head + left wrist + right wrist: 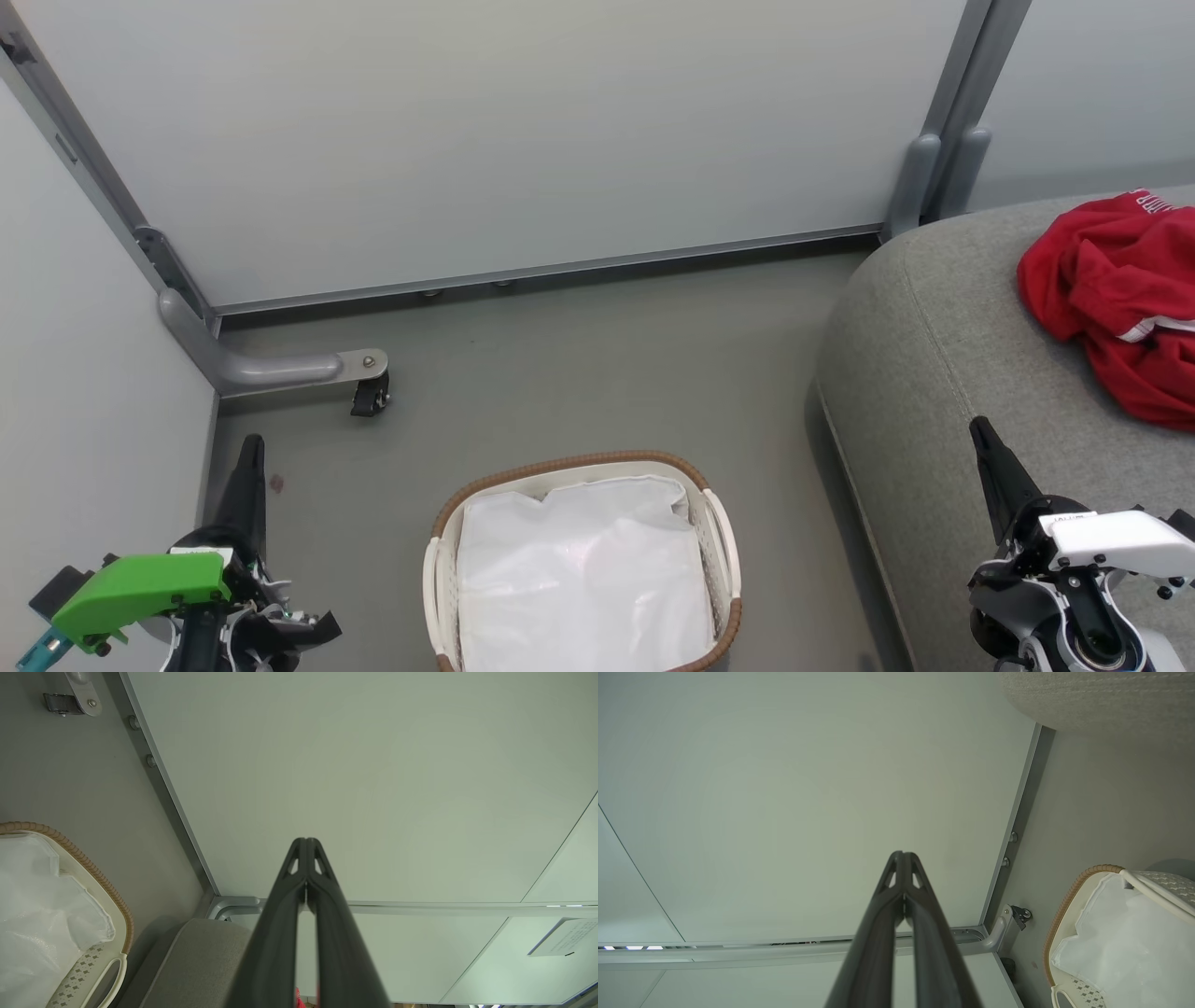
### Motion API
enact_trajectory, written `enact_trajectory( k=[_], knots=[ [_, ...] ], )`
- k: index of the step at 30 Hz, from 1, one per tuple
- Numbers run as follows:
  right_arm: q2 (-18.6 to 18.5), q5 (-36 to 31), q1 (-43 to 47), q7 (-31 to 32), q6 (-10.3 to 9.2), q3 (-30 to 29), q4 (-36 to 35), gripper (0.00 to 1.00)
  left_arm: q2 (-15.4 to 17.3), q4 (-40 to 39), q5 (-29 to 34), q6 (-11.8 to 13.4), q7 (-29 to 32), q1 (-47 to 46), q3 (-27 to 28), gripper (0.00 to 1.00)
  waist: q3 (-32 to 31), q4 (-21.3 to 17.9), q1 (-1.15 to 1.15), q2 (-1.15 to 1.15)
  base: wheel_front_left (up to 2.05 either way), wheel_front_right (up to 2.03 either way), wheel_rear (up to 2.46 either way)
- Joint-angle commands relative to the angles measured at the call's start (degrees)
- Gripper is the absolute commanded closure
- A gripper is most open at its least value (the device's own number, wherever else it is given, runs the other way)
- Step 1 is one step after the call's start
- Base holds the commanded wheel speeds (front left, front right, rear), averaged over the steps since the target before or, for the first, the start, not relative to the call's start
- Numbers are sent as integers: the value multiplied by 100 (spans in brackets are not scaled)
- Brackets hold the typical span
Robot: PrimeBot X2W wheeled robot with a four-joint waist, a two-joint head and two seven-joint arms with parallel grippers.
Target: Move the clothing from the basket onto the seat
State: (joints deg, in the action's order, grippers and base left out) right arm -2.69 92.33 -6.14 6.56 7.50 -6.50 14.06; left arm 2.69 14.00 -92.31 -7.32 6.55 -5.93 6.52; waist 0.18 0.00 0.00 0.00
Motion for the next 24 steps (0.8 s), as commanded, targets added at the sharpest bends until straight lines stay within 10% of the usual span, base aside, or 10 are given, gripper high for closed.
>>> enact_trajectory(
  k=[1,24],
  knots=[
    [-36,17,-11,17,-2,-14,-18,100,35,-4,-17,-35,19,-62,15,100,0,0,0,0,0,0,0],
    [-35,17,-11,16,-2,-14,-17,100,35,-6,-18,-36,18,-62,14,100,0,0,0,0,0,0,0]
  ],
)
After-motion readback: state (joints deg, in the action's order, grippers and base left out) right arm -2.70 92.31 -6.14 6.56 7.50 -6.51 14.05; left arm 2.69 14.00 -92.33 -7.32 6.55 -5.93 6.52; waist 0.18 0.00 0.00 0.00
